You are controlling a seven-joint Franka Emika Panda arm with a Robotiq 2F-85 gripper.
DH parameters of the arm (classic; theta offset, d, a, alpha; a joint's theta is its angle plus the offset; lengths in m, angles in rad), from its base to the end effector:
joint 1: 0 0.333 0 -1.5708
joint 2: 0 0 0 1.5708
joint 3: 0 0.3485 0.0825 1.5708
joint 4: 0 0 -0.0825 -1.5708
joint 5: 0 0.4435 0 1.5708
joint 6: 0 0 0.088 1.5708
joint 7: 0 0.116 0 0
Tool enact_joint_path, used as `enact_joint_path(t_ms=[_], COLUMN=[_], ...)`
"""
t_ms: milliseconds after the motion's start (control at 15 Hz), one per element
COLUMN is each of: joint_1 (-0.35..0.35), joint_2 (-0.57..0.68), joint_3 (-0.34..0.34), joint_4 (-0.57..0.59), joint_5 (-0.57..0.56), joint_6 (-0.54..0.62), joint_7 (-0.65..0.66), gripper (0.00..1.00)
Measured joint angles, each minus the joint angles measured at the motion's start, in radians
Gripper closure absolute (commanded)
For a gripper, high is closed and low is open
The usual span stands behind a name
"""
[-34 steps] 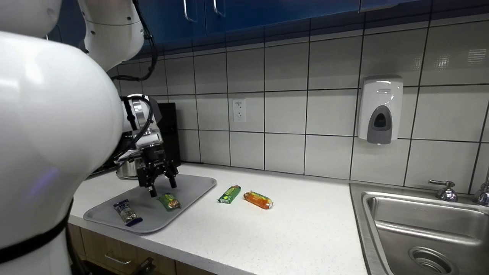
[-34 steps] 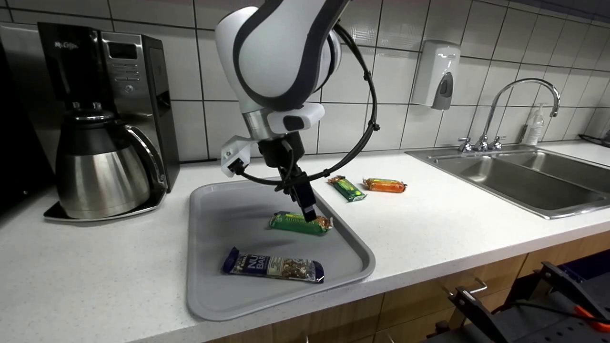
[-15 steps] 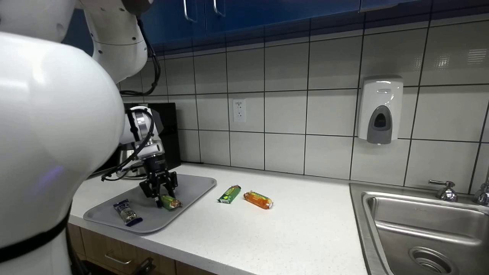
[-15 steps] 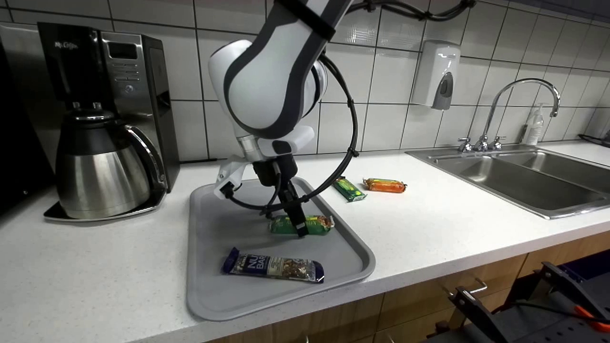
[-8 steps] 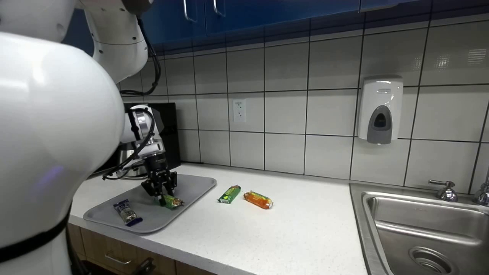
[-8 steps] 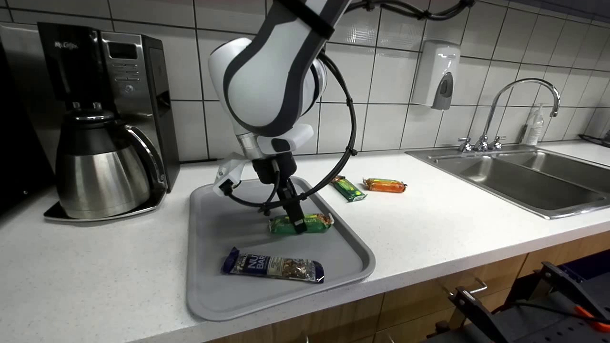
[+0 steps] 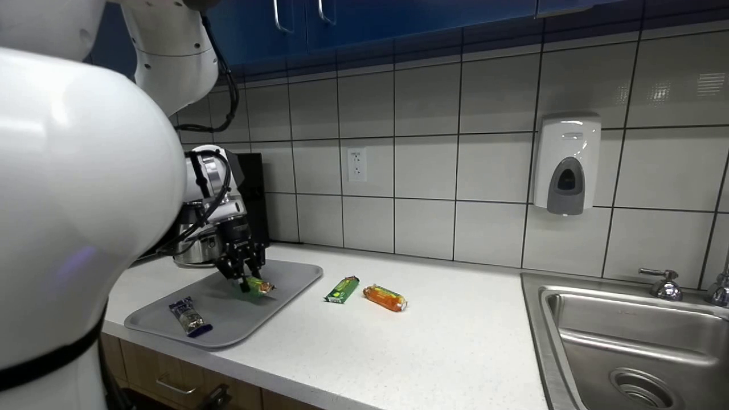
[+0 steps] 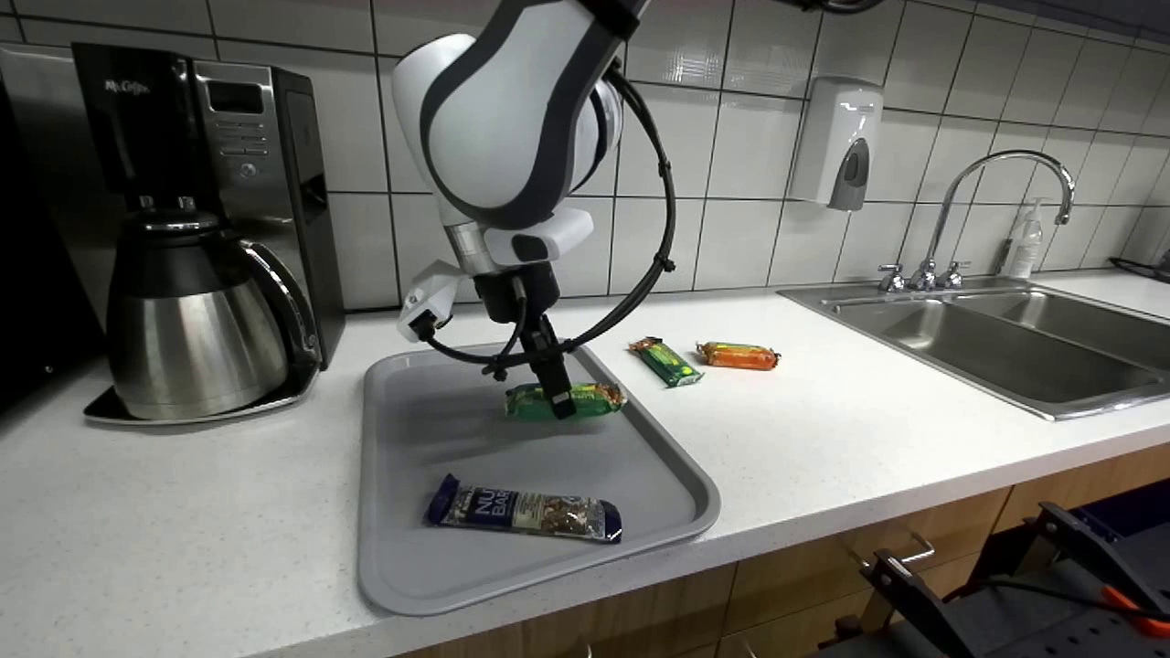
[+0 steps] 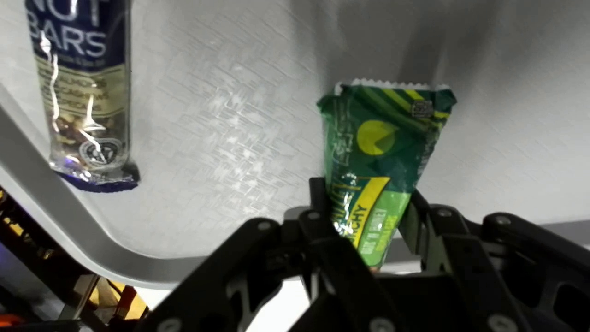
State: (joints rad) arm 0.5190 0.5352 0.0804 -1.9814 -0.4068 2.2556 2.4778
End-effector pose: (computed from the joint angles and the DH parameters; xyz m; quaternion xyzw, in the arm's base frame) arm 0.5296 0.3462 0.1467 0.6917 -0.7015 0.1139 0.1281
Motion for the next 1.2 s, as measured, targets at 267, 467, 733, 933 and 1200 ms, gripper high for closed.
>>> enact_joint_path(t_ms=[267,467,733,933,1200], joint_1=[0.001,0.0,-0.009,-0.022,-0.052], joint_2=[-0.036,-0.061,-0.092,-0.114,-0.146], joint_3=[-0.004,-0.014,-0.027,-0.036,-0.05], joint_4=[-0.001,-0.007,-0.032,-0.063,-0.11], joint_5=[-0.013,-0.019,-0.026,-0.033,-0.056], joint_6=[-0.009,-0.023,-0.032,-0.032,-0.032], joint_7=[0.0,0.0,0.0,0.004,0.013], gripper=[0.86,0.86,0.86,0.86,0.86])
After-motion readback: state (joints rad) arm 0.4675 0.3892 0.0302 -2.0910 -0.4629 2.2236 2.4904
